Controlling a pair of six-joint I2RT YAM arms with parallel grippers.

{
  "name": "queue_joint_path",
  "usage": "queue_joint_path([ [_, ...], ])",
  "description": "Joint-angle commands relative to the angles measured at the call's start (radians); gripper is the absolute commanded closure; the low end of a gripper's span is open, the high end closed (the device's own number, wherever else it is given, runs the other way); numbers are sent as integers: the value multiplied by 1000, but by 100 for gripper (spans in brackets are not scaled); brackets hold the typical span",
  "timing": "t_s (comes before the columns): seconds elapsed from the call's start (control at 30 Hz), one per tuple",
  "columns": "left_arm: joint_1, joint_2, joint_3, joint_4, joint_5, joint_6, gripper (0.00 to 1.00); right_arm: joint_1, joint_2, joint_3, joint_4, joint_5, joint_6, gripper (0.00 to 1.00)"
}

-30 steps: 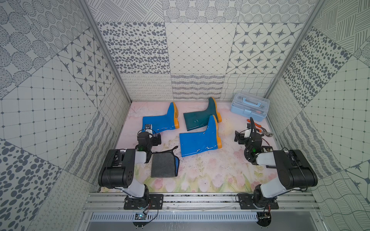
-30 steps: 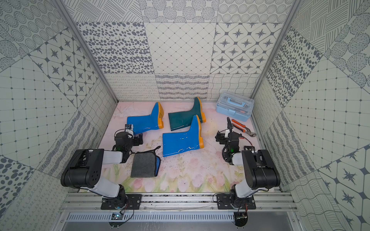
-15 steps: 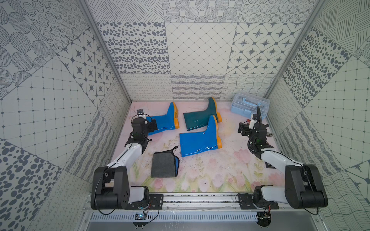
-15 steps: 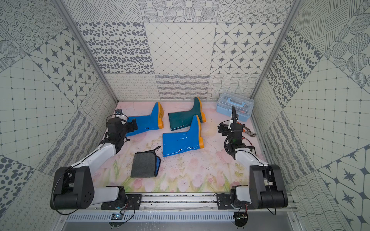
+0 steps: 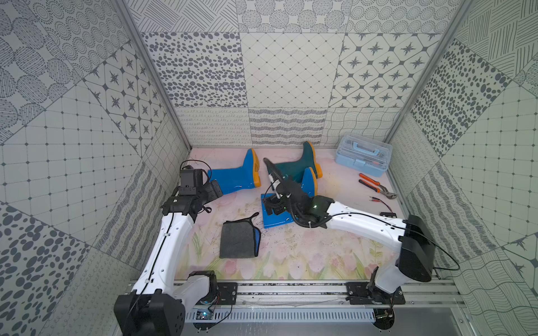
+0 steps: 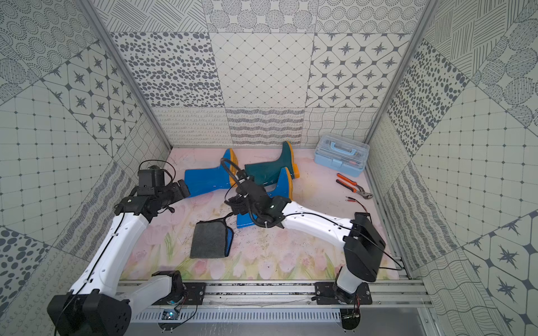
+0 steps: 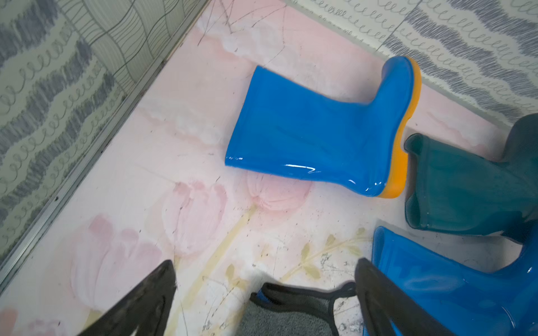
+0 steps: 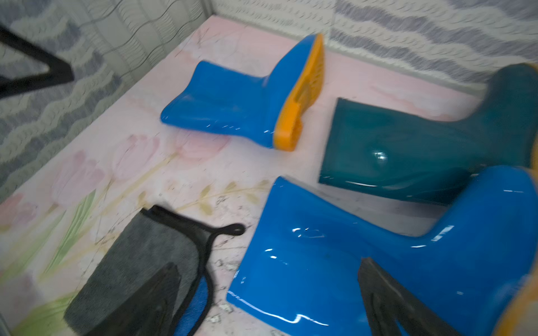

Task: Wipe the rubber boots with a cloth
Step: Pick up the cleaning item at the center of the board.

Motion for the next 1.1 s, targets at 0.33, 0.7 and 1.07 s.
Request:
queue_joint_path([
  [0.33,73,-240,-137,-209,-106,-206,4,222,378,260,-99,-39,55,2],
  [0.7,108,-168,-143,-144,-14,-175,3,217,558,366,-156,-28,21,2],
  [1.07,110,-74,-125,-105,123,-84,3,154,363,19,23,-286,109,97],
])
